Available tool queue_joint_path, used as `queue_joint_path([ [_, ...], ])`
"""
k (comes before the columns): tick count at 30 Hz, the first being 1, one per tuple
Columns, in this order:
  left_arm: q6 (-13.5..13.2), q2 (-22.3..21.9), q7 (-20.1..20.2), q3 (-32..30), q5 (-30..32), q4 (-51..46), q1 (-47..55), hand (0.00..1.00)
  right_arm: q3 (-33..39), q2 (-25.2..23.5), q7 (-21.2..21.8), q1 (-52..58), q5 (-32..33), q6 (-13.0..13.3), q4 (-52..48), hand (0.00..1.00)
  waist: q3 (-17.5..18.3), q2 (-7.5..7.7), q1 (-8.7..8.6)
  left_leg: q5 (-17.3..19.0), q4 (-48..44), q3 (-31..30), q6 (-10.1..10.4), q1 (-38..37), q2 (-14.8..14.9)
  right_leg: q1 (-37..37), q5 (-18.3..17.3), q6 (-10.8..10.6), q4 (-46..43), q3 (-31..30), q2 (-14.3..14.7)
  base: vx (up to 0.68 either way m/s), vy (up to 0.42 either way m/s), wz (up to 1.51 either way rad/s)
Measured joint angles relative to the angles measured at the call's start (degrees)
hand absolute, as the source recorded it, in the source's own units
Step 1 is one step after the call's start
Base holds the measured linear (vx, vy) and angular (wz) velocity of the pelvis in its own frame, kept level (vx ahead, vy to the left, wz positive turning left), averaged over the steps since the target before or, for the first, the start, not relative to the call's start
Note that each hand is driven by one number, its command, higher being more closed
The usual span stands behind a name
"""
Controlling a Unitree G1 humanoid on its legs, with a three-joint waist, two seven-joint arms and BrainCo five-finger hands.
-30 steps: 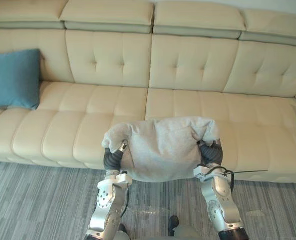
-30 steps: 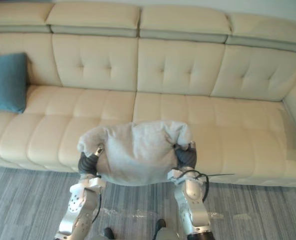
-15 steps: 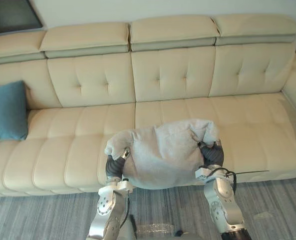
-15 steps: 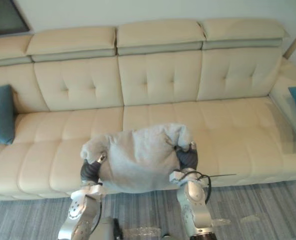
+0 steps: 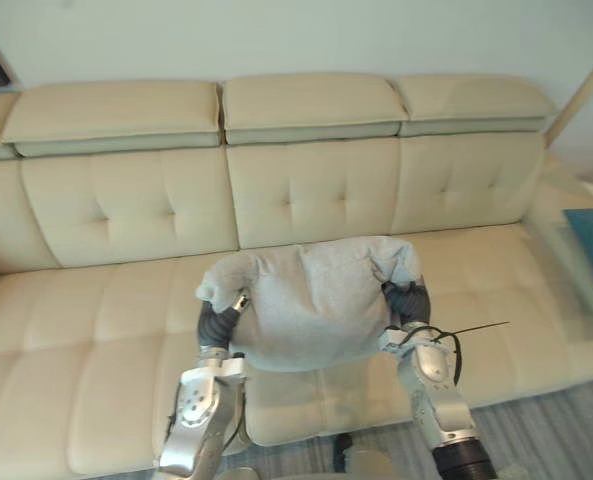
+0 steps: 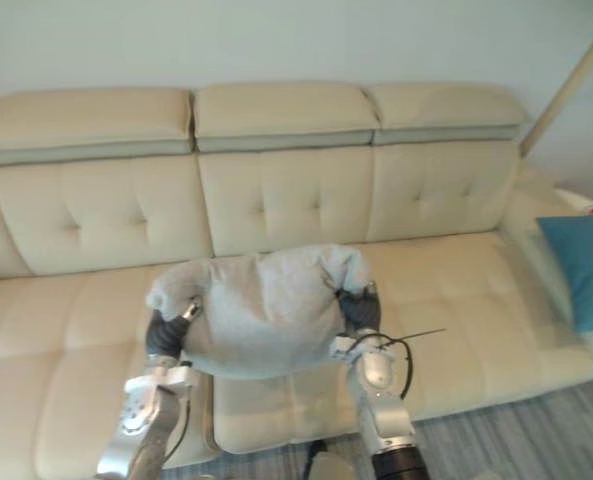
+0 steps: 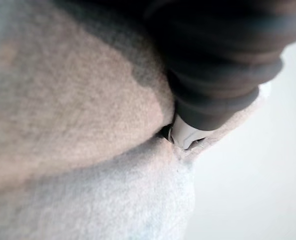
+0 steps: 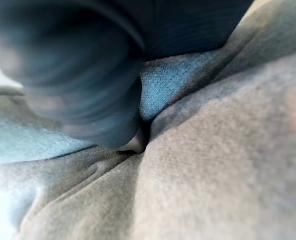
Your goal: Pick up cushions and gather them together orderly.
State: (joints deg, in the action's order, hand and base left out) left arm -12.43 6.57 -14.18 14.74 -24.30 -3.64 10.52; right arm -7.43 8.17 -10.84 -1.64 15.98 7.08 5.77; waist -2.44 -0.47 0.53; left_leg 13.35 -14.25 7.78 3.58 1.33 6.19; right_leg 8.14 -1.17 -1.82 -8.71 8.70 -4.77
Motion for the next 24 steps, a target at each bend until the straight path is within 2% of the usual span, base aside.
queue_joint_path([
  [3, 0.0, -0.8, 0.9, 0.3, 0.0, 0.0, -0.5, 1.0, 0.7, 0.5, 0.0, 0.0, 0.2, -0.1, -0.6, 1.0, 0.6, -0.25, -0.03, -0.8, 2.1, -1.8, 1.2, -2.5, 0.8, -4.8, 0.5, 0.6, 4.2, 1.5, 1.3, 0.16, -0.073, 0.25],
  [7, 0.0, -0.8, 0.9, 1.2, -0.1, 0.0, -3.5, 1.0, 3.0, 0.5, 0.0, 0.0, 0.4, 0.3, -3.0, 1.0, 0.7, -0.21, -0.03, -1.0, -1.8, -4.9, 1.5, 0.5, 0.3, -7.3, 0.6, 0.5, 6.1, 6.0, 0.4, 0.06, -0.001, 0.58],
  [8, 0.0, -0.8, 0.9, 1.2, -0.1, 0.0, -3.9, 1.0, 3.1, 0.5, 0.0, 0.0, 0.4, 0.4, -3.1, 1.0, 0.7, -0.2, -0.06, -1.0, -3.3, -4.3, 1.6, 1.2, 0.4, -7.5, 0.6, 0.5, 6.1, 6.6, 0.0, -0.01, 0.053, 0.66],
  [10, 0.0, -0.8, 0.9, 1.1, -0.7, 0.0, -4.9, 1.0, 3.3, 0.7, 0.0, 0.0, 1.0, 0.3, -3.1, 1.0, 0.7, -0.1, 0.09, -1.7, -11.0, 1.2, 2.8, 5.0, 1.1, -8.4, 0.6, 0.5, 5.8, 8.4, -1.6, -0.04, 0.118, 0.56],
  [11, -0.3, -0.9, 0.9, 1.2, -0.7, -0.2, -5.3, 1.0, 3.4, 0.8, 0.0, -0.1, 1.8, 0.4, -3.1, 1.0, 0.9, -0.16, 0.69, 0.0, -14.8, 5.9, -0.6, 7.7, 3.7, -8.5, 0.6, 0.4, 5.4, 9.1, -2.6, -0.06, 0.154, 0.41],
  [12, -0.3, -0.9, 0.9, 1.3, -0.7, -0.2, -5.4, 1.0, 3.5, 0.8, 0.0, -0.1, 2.1, 0.4, -3.1, 1.0, 0.9, -0.48, 0.74, 0.0, -14.7, 6.7, -1.2, 7.9, 4.4, -8.5, 0.6, 0.4, 5.3, 9.4, -2.4, -0.04, 0.135, 0.3],
  [13, -0.5, -1.3, 0.9, 1.5, -0.7, -0.2, -5.4, 1.0, 3.9, 0.8, 0.0, -0.2, 2.1, 0.4, -3.1, 1.0, 1.2, -1.7, 0.81, -1.7, -12.6, 6.8, -0.1, 7.8, 6.4, -8.5, 0.5, 0.2, 4.8, 9.6, -1.9, -0.01, 0.109, 0.14],
  [14, -0.5, -1.6, 0.9, 1.5, -0.7, -0.2, -5.4, 1.0, 4.1, 0.4, 0.0, -0.2, 2.2, 0.3, -3.2, 1.0, 1.5, -1.76, 0.7, -1.2, -8.3, 5.6, 1.2, 6.5, 4.6, -8.4, 0.7, -0.8, 5.0, 9.4, -2.4, -0.01, 0.137, 0.23],
  [15, -0.6, -1.6, 0.9, 1.6, -0.7, -0.3, -5.5, 1.0, 4.4, 0.0, 0.0, -0.3, 2.1, 0.3, -3.3, 1.0, 1.6, -1.61, 0.18, -1.3, -4.4, 5.0, 1.4, 5.3, 3.4, -8.1, 0.9, -1.2, 4.9, 9.8, -3.1, -0.01, 0.206, 0.39],
  [16, -0.6, -1.1, 0.9, 1.8, -0.8, -0.3, -5.5, 1.0, 5.2, -1.2, -0.1, -0.3, 2.1, 0.2, -3.3, 1.0, 1.6, -0.35, -0.58, -3.4, 1.0, 4.5, 1.6, 3.2, 0.8, -7.8, 1.0, -1.4, 4.8, 10.1, -4.9, -0.04, 0.223, 0.45],
  [17, -0.6, -0.6, 0.9, 2.6, -0.8, -0.3, -5.4, 1.0, 5.9, -2.1, -0.1, -0.3, 1.9, 0.2, -3.3, 1.0, 1.5, 0.6, -0.88, -6.4, 6.2, 4.5, 0.6, 1.1, -1.5, -6.8, 1.3, -1.8, 3.5, 9.9, -6.8, -0.06, 0.211, 0.37],
  [20, -0.7, -0.6, 0.9, 2.9, -0.8, -0.3, -5.3, 1.0, 6.4, -2.9, -0.4, -0.9, 0.8, 0.1, -3.3, 1.0, 1.6, 1.07, -0.55, -9.0, 10.8, 5.2, -0.8, -0.5, -4.4, -5.2, 1.9, -2.8, 2.0, 8.9, -9.1, -0.08, 0.145, 0.02],
  [24, -0.9, -0.5, 0.9, 2.0, -0.8, -2.0, -5.3, 1.0, 6.2, -3.5, -0.4, -2.8, -0.2, -0.1, -3.2, 1.0, 1.6, 1.31, -0.42, -9.9, 12.4, 7.0, -2.0, -0.7, -6.3, -3.9, 2.8, -4.2, 2.5, 6.7, -10.5, -0.08, 0.096, -0.2],
])
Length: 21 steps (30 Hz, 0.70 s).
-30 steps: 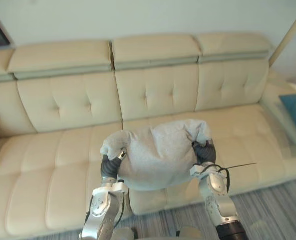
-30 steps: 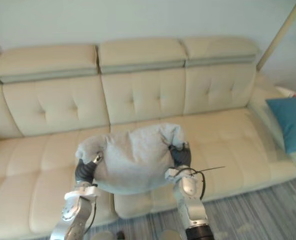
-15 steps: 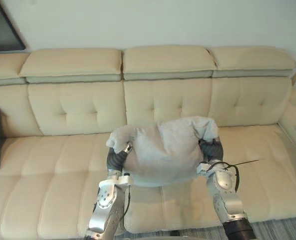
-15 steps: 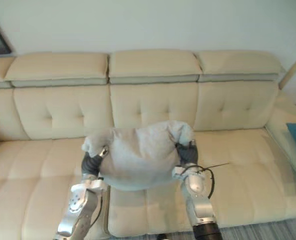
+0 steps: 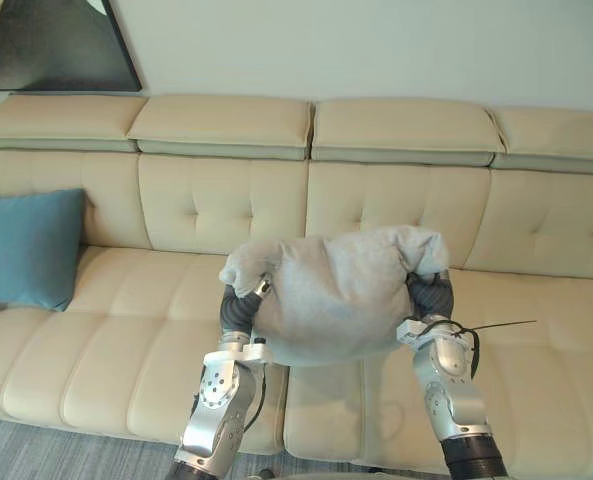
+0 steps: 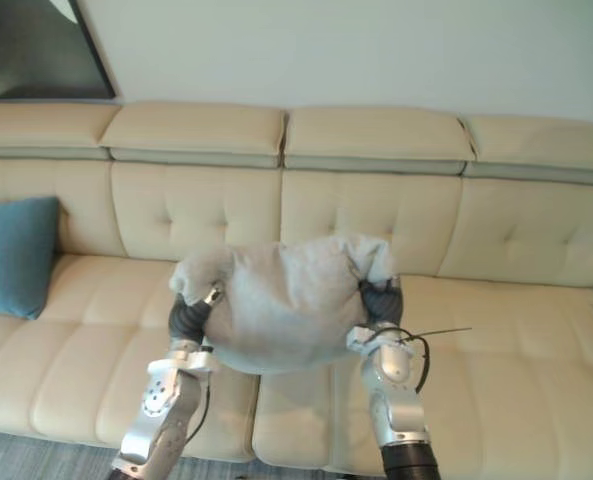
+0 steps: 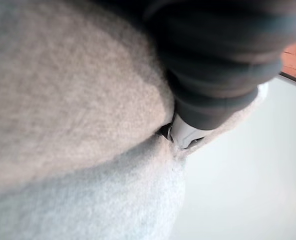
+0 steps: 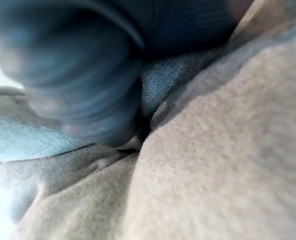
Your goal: Pick up cushions and gather them together orderly.
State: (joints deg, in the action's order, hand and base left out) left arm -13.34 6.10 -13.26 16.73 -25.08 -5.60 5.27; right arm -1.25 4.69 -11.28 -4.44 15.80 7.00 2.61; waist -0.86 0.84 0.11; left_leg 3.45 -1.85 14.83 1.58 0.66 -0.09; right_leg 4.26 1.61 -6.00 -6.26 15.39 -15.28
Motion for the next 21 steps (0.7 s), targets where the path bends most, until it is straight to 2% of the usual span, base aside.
queue_joint_path([
  [5, -0.3, 0.1, 0.0, -1.7, 0.0, -1.8, 0.1, 1.0, -1.2, 0.1, 0.0, -3.2, 0.0, -0.2, 0.7, 1.0, -0.2, 1.0, -0.17, -0.8, 1.4, 0.6, -0.1, -0.5, -0.4, 0.6, 0.2, -0.2, 0.5, -1.4, 0.1, -0.05, 0.018, -0.13],
  [9, -0.5, 0.0, -0.1, -2.5, 0.0, -3.1, 0.0, 1.0, -1.4, 0.2, 0.0, -5.4, 0.0, -0.2, 0.8, 1.0, -0.5, 1.52, -0.14, -3.0, 5.0, 0.3, 0.7, 0.4, -0.4, 2.8, 0.1, -0.2, 0.7, -1.3, 0.5, -0.04, -0.018, 0.04],
  [15, -0.7, -0.3, -2.1, -6.4, 0.1, -3.4, -2.2, 1.0, -3.9, 0.2, 0.0, -14.1, 0.5, -0.2, 7.0, 1.0, -0.8, 1.49, -0.02, -6.7, 7.7, -1.4, 0.5, 3.8, -0.1, 6.0, 0.7, -0.5, 1.1, 0.2, 1.0, 0.01, -0.022, 0.18],
  [19, -1.8, 0.0, -5.0, -10.8, 0.1, -3.2, -9.6, 1.0, -5.2, 0.3, -0.5, -24.0, 1.3, -0.2, 11.0, 1.0, -3.3, 0.49, 0.52, -8.0, 7.5, -2.0, 0.4, 7.5, 0.1, 8.2, 2.5, -0.1, 2.9, 1.2, 1.4, -0.01, 0.007, 0.16],
  [21, -2.7, 2.1, -6.6, -12.4, 0.2, -1.6, -15.7, 1.0, -5.2, 0.6, -1.1, -30.0, 2.5, 0.0, 13.3, 1.0, -5.3, 0.11, 1.04, -8.4, 6.5, -2.4, 0.4, 10.4, 0.3, 9.7, 3.9, 0.2, 4.3, 1.2, 1.7, -0.04, 0.003, 0.11],
])
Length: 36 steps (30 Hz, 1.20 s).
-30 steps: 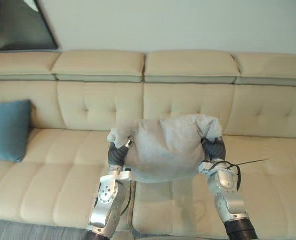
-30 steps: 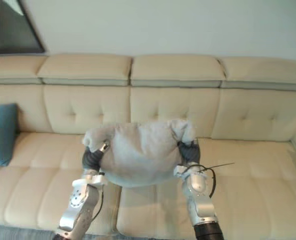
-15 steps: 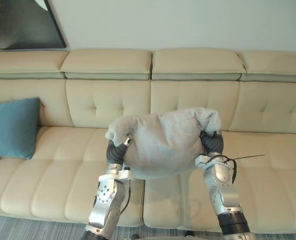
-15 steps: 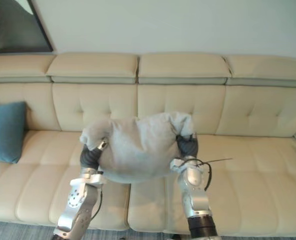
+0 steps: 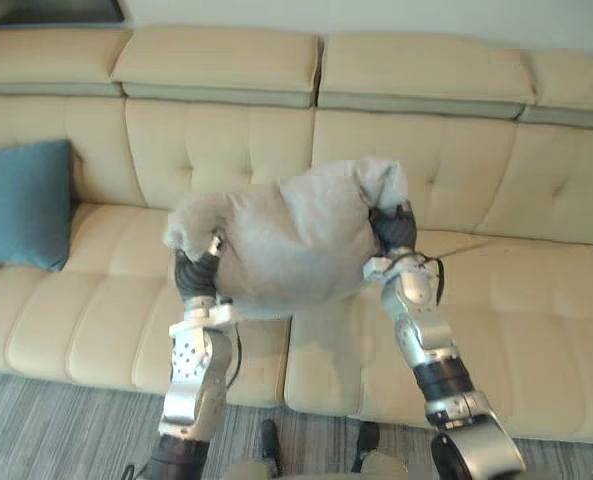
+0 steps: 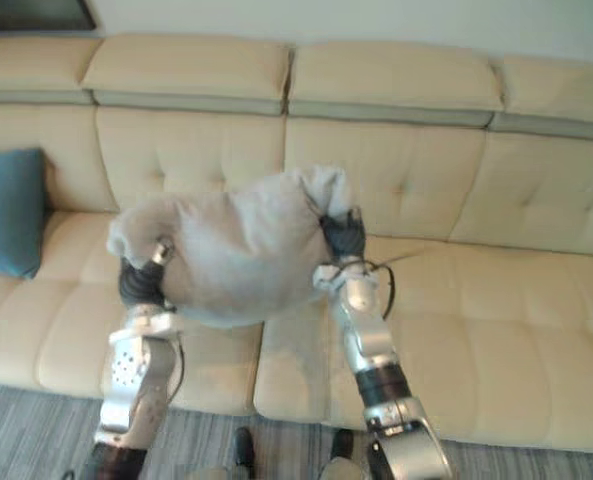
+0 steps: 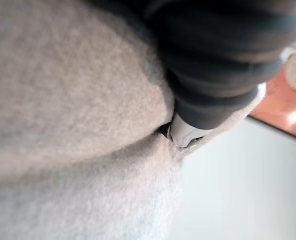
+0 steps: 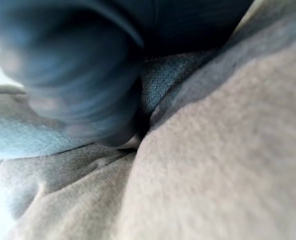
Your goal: Pick up cushions and gather them together orderly.
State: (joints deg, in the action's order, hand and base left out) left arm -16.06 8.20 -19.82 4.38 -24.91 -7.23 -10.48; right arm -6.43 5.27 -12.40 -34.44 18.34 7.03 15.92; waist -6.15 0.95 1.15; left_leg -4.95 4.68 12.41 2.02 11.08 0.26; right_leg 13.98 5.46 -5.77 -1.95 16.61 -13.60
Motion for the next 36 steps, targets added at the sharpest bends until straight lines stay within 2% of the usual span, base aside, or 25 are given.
queue_joint_path([
  [3, -1.0, 3.6, -2.2, -1.3, 0.0, 6.4, -12.1, 1.0, 0.6, 1.9, -1.2, -9.6, 1.0, 0.2, 5.1, 1.0, -2.5, -0.53, 1.28, -1.5, -0.2, -0.2, 0.2, 3.9, 0.5, 3.2, 1.7, 0.7, 1.2, -0.1, 0.7, -0.06, -0.019, 0.04],
  [6, -2.2, 6.2, -3.4, -1.2, -0.1, 12.9, -21.9, 1.0, 3.1, 2.1, -2.4, -15.8, 2.1, 0.4, 7.1, 1.0, -4.4, -0.74, 1.56, -1.9, -1.2, -0.2, 0.3, 7.4, 0.9, 6.2, 2.5, 1.3, 1.2, -0.1, 1.0, -0.04, -0.017, 0.01],
  [10, -2.3, 9.2, -3.6, -0.5, -1.1, 23.5, -34.4, 1.0, 5.2, 4.4, -4.2, -23.6, 2.0, 0.4, 10.1, 1.0, -7.0, -1.96, 1.33, -3.0, -1.2, -0.3, 0.5, 11.0, 1.1, 10.0, 3.2, 1.5, 0.9, -0.2, 1.0, 0.0, -0.006, -0.01],
  [12, -2.3, 10.4, -3.6, 0.2, -2.2, 27.8, -39.3, 1.0, 6.0, 5.3, -5.1, -26.7, 2.0, 0.5, 11.0, 1.0, -9.8, -2.4, 1.01, -3.2, -1.1, -0.2, 0.6, 11.1, 1.1, 10.5, 3.2, 1.5, 0.6, -0.6, 1.1, -0.01, -0.018, -0.07],
  [15, -2.3, 12.4, -3.0, 1.8, -3.3, 34.1, -46.4, 1.0, 6.5, 6.7, -6.7, -30.8, 1.7, 0.5, 13.0, 1.0, -10.4, -2.62, 0.45, -4.2, -0.7, -0.1, 0.9, 14.7, 1.2, 14.5, 3.8, 1.9, 0.4, -1.3, 1.2, -0.01, -0.019, -0.05],
  [18, -2.2, 12.5, -2.2, 1.8, -4.9, 37.5, -49.2, 1.0, 7.4, 5.9, -8.6, -31.8, 1.0, 0.3, 13.1, 1.0, -12.4, -2.9, -0.63, -4.4, -0.6, 0.6, 0.9, 15.5, 1.3, 15.7, 3.9, 1.9, 0.3, -1.6, 1.3, 0.0, -0.007, -0.04],
  [25, -2.0, 9.4, -2.4, 1.0, -5.6, 37.9, -49.3, 1.0, 10.1, 2.6, -12.6, -28.6, -2.5, 0.5, 10.3, 1.0, -14.1, -4.11, -0.53, -4.4, -1.2, 2.8, 0.9, 16.9, 2.0, 18.7, 3.7, 2.1, -2.4, -4.0, 1.4, 0.02, 0.0, -0.07],
  [26, -2.0, 8.7, -2.5, 1.0, -5.6, 37.9, -49.3, 0.0, 11.0, 1.3, -13.2, -26.5, -2.6, 0.5, 8.5, 1.0, -14.5, -4.2, -0.46, -4.4, -1.6, 3.0, 0.9, 17.0, 2.2, 19.5, 3.1, 2.3, -4.0, -4.6, 1.3, 0.02, -0.007, -0.04],
  [27, -1.9, 8.2, -2.5, 1.0, -5.6, 37.9, -49.3, 0.0, 11.4, 0.8, -13.6, -25.0, -2.6, 0.5, 7.3, 0.0, -14.5, -4.21, -0.48, -4.4, -1.8, 3.1, 1.0, 17.2, 2.2, 20.1, 2.4, 2.2, -5.3, -4.7, 1.1, 0.03, -0.013, 0.01],
  [32, -1.8, 5.5, -2.7, -1.2, -5.3, 37.2, -48.4, 0.0, 13.1, -2.2, -15.0, -20.6, -3.5, 1.5, 2.3, 0.0, -14.5, -4.21, -0.57, -4.3, -1.9, 4.5, 1.0, 17.1, 2.3, 22.2, -1.3, 2.5, -10.8, -4.8, 0.4, 0.02, -0.016, 0.06],
  [36, -0.9, 5.8, -3.7, -3.5, -4.2, 34.6, -46.6, 0.0, 13.3, -2.3, -15.3, -19.2, -4.9, 1.6, -2.3, 0.0, -14.5, -4.21, -0.51, -3.6, -1.9, 5.3, 2.0, 17.8, 2.8, 23.7, -3.8, 2.4, -13.9, -4.5, 0.3, -0.01, -0.039, 0.12],
])
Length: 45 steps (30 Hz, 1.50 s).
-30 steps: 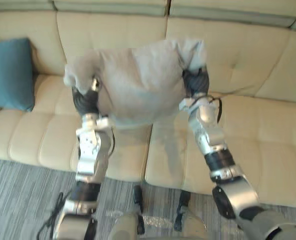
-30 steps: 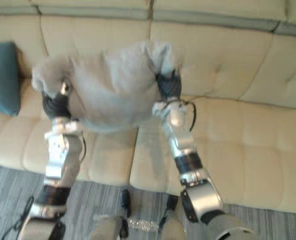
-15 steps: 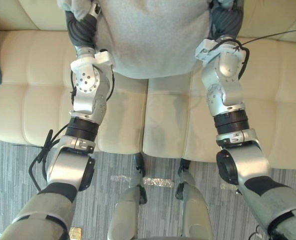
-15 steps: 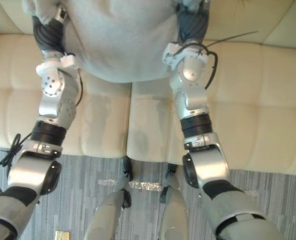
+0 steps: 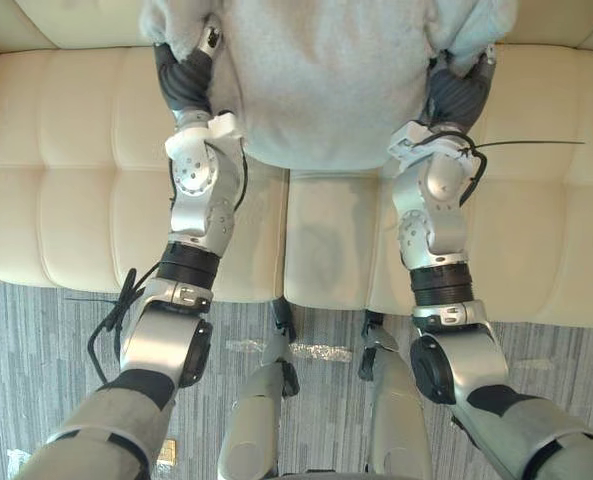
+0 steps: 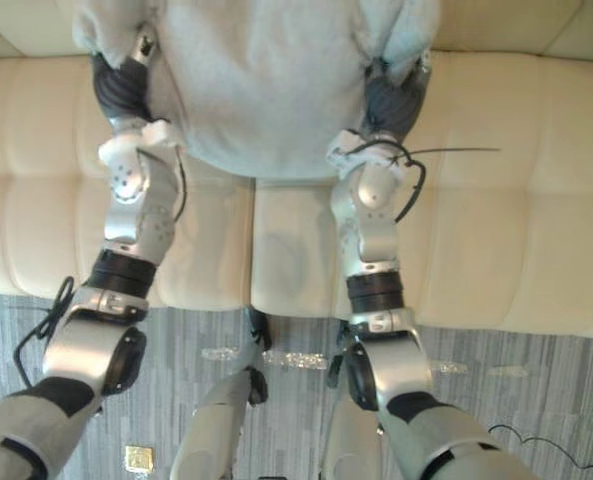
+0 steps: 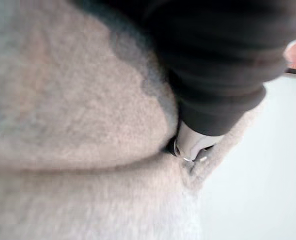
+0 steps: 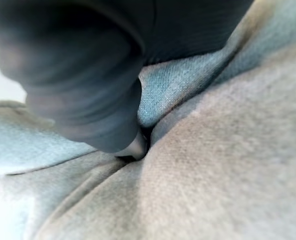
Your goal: Pick up cushions and gather them together orderly.
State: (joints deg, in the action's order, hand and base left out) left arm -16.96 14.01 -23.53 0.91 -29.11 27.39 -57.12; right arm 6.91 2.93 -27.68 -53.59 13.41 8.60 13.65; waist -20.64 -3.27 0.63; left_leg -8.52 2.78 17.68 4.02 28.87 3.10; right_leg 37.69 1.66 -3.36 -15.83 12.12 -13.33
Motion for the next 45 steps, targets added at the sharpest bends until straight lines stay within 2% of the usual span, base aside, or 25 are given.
queue_joint_path([
  [2, 0.1, 1.2, 0.1, -0.9, 0.8, -1.7, 0.6, 0.0, 1.3, 0.3, 0.0, 0.4, 0.0, 0.1, -2.1, 0.0, 0.0, 0.0, 0.03, -0.1, 0.0, 0.3, 0.1, 0.9, 0.2, 1.4, -0.5, 0.0, -1.3, 0.0, -0.1, -0.03, -0.039, 0.09],
  [7, 0.2, 5.4, 0.3, -6.2, 2.1, -3.9, 3.6, 0.0, 4.5, 7.2, 1.3, 3.3, 0.5, 0.1, -4.7, 0.0, 0.0, 0.01, 0.05, -0.3, -0.5, 0.6, 0.2, 1.1, 0.4, 1.9, -0.5, 0.0, -2.3, -0.1, -0.1, 0.0, 0.0, 0.0],
  [10, 1.1, 9.0, 1.4, -10.2, 2.9, -3.9, 5.4, 0.0, 7.7, 12.3, 3.0, 4.6, 3.7, 0.4, -4.7, 0.0, 0.0, 0.04, 0.03, -0.3, -1.0, 0.7, 0.2, 1.2, 0.9, 1.6, -0.5, 0.0, -2.4, -0.2, 0.2, 0.0, 0.0, 0.0],
  [16, 2.3, 14.5, 2.9, -13.5, 5.1, -1.7, 6.1, 0.0, 9.7, 22.2, 7.2, 4.6, 8.3, 0.6, 1.3, 0.0, 0.1, 0.11, -0.12, -0.3, -1.4, 0.7, 0.2, 1.3, 1.5, 0.9, -0.5, 0.0, -1.9, 0.3, 0.5, 0.01, -0.012, 0.02],
  [20, 2.3, 14.9, 4.0, -13.8, 5.3, -0.7, 6.7, 0.0, 9.9, 24.1, 9.0, 4.8, 10.4, 0.5, 3.9, 0.0, 0.2, 0.36, -0.18, -0.5, -1.4, 0.8, 0.0, 1.3, 2.0, 0.1, -0.2, 0.4, -0.8, 1.2, 0.9, 0.03, -0.018, 0.03],
  [24, 2.2, 13.5, 5.2, -14.6, 5.3, -5.4, 14.8, 0.0, 9.9, 24.1, 10.3, 9.8, 10.3, 0.5, 2.4, 0.0, 0.2, 0.42, -0.31, -0.6, -1.8, 0.8, 0.1, 1.2, 2.8, -0.7, -0.1, 0.5, -0.5, 1.9, 1.6, 0.05, -0.029, 0.02],
  [26, 2.0, 9.1, 6.4, -14.7, 5.4, -9.3, 22.5, 0.0, 9.9, 22.9, 11.2, 18.0, 9.4, 0.4, -0.3, 0.0, 0.4, 0.63, -0.24, -0.6, -2.0, 0.8, 0.1, 0.1, 3.5, -2.5, -0.1, 0.5, -0.1, 2.6, 2.2, 0.1, -0.047, 0.1],
  [29, 2.3, 0.6, 8.3, -14.3, 6.0, -12.0, 35.0, 0.0, 9.8, 17.8, 13.0, 29.6, 6.5, 0.3, -4.9, 0.0, 0.6, 0.95, -0.51, 0.0, -1.9, 0.9, 0.4, -2.9, 4.2, -5.8, -0.4, 0.5, 0.0, 3.4, 2.7, 0.08, -0.035, 0.04],
  [30, 2.4, -1.0, 8.8, -13.8, 6.6, -12.3, 37.6, 0.0, 9.7, 16.8, 13.4, 32.1, 6.1, 0.3, -5.7, 0.0, 0.9, 1.21, -0.54, 0.4, -1.9, 1.0, 0.7, -3.6, 4.2, -6.5, -1.0, 0.6, -0.1, 3.5, 2.7, 0.08, -0.034, 0.0],
  [32, 3.2, -5.0, 11.3, -11.2, 8.4, -12.7, 47.7, 0.0, 7.9, 11.7, 15.6, 41.6, 1.9, -0.2, -6.2, 0.0, 2.8, 3.25, -0.47, 2.0, -2.2, 2.2, 1.1, -6.7, 4.1, -9.7, -3.4, 0.8, 0.3, 3.6, 2.6, 0.09, -0.04, -0.07],
  [33, 3.7, -5.7, 11.8, -10.4, 9.0, -12.5, 49.9, 0.0, 7.2, 10.5, 16.3, 43.8, 1.0, -0.2, -6.1, 0.0, 3.3, 3.8, -0.3, 2.4, -2.3, 2.4, 1.2, -7.7, 4.2, -10.6, -4.0, 0.9, 0.3, 3.6, 2.6, 0.08, -0.046, -0.1],
  [36, 4.8, -9.1, 14.7, -7.5, 11.8, -7.2, 58.1, 0.0, 3.9, 5.3, 19.2, 53.4, -4.6, -0.8, -3.2, 0.0, 7.0, 4.75, -0.19, 4.9, -3.7, 2.7, 1.4, -11.9, 5.0, -15.9, -5.8, 0.6, 1.4, 3.8, 3.2, 0.11, -0.045, -0.1],
  [38, 6.2, -10.8, 16.6, -6.8, 15.0, 2.2, 61.3, 0.0, 2.3, 3.0, 21.1, 57.3, -8.9, -1.9, 4.3, 0.0, 11.3, 4.65, -0.09, 5.4, -3.7, 3.2, 2.0, -14.5, 5.4, -19.0, -5.8, 0.5, 3.2, 3.7, 4.0, 0.11, -0.013, -0.14],
  [41, 7.9, -11.8, 18.4, -6.4, 18.8, 15.4, 61.6, 0.0, 1.5, 2.0, 22.5, 58.1, -13.9, -3.0, 16.2, 0.0, 13.9, 4.44, -0.39, 5.4, -2.6, 3.3, 2.1, -18.3, 5.4, -22.6, -5.9, 0.3, 4.8, 3.4, 4.5, 0.09, 0.006, -0.1],
  [43, 8.8, -11.7, 19.3, -6.4, 21.9, 21.3, 62.0, 0.0, 1.4, 2.1, 23.0, 58.0, -17.7, -3.4, 23.4, 0.0, 14.6, 4.34, -0.48, 5.4, -1.6, 3.0, 2.2, -20.4, 5.2, -24.9, -5.8, 0.1, 5.9, 3.6, 4.7, 0.07, 0.02, 0.02],
  [45, 9.4, -11.3, 19.7, -6.4, 24.1, 24.6, 62.8, 0.0, 1.4, 2.1, 23.3, 58.1, -18.7, -3.9, 29.0, 0.0, 15.0, 4.28, -0.66, 5.4, -0.8, 2.0, 2.2, -22.6, 4.8, -27.4, -5.8, -0.2, 6.7, 4.0, 4.7, 0.07, 0.027, 0.11],
])
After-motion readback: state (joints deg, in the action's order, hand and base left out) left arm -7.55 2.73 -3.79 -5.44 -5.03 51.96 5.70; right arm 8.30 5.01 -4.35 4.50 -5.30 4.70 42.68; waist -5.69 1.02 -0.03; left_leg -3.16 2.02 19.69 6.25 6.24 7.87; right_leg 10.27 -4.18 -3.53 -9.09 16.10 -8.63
